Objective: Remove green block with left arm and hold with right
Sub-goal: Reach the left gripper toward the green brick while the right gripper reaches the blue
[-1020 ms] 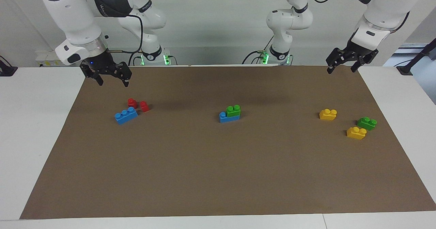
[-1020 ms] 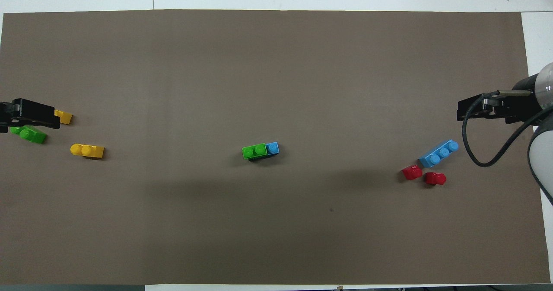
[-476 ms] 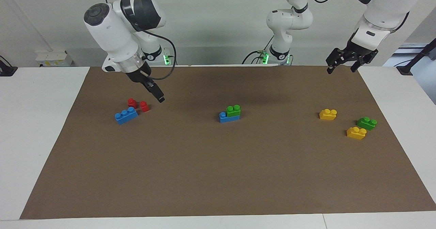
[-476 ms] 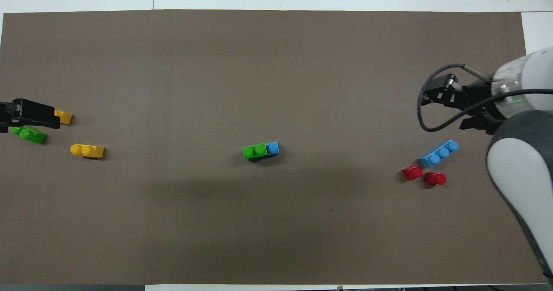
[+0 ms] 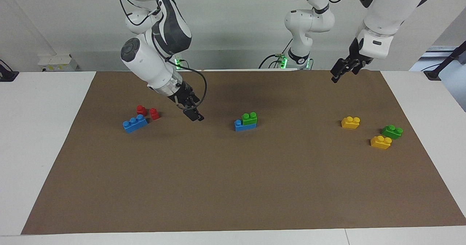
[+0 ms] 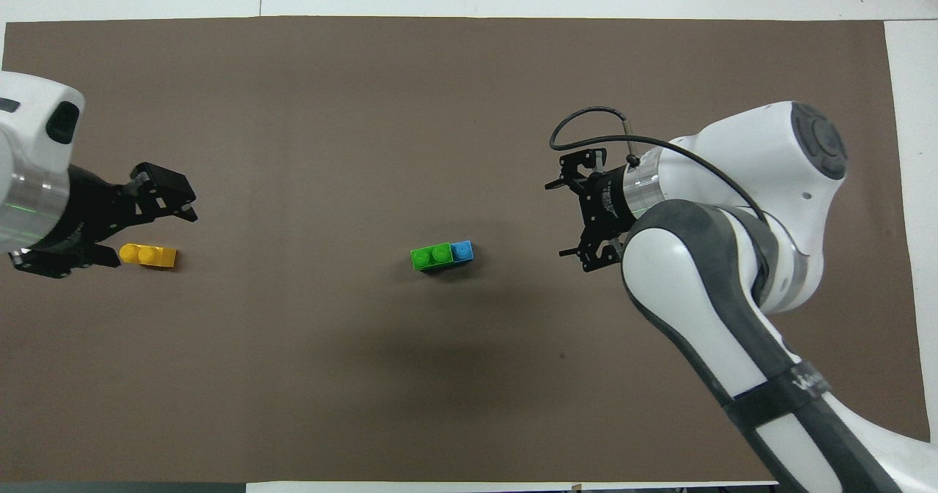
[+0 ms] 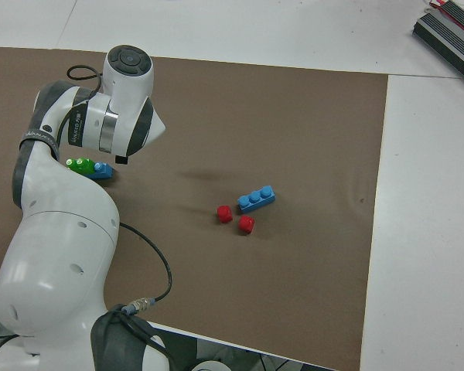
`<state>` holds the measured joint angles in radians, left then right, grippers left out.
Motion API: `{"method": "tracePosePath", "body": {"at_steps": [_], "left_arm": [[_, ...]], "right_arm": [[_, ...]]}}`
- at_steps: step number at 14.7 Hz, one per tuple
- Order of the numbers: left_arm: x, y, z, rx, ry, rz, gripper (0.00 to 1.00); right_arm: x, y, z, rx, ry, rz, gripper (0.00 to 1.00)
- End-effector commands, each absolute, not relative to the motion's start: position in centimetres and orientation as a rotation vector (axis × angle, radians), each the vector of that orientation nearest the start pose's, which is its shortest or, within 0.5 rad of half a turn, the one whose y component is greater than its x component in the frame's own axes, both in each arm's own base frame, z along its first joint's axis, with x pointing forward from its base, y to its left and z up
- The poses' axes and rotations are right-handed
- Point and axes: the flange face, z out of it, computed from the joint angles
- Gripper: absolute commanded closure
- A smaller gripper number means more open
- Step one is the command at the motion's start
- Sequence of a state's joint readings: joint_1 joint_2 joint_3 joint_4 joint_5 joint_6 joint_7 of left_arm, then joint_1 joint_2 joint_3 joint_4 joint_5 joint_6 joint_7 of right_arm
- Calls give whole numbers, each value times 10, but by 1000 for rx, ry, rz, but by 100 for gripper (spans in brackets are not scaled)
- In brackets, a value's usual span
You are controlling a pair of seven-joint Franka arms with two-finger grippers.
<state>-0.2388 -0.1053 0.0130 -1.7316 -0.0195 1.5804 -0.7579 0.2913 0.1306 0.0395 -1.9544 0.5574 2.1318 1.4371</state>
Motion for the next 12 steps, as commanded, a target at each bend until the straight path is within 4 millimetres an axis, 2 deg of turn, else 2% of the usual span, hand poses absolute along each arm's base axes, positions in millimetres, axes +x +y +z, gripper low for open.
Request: {"method": "tracePosePath", "body": {"at_steps": [1,4,6,8,12], "left_arm": [[477,-152,591,-2934,-1228,21,0],[465,-209,566,-2717,-1757,-28,0],[460,-234,552,-2577,-2021,-37,0],[459,-253,536,-2491,-2134,-25,0],[463,-305,476,-2367,-2221,10,0]], "right_arm": [[543,250,392,-2041,1811,492,2],[536,284,362,-2051,1798,491,2],[532,295,346,-2078,1794,500,2],[527,306,337,-2091,1783,485,2],[521,328,318,-2067,1784,461,2]]}}
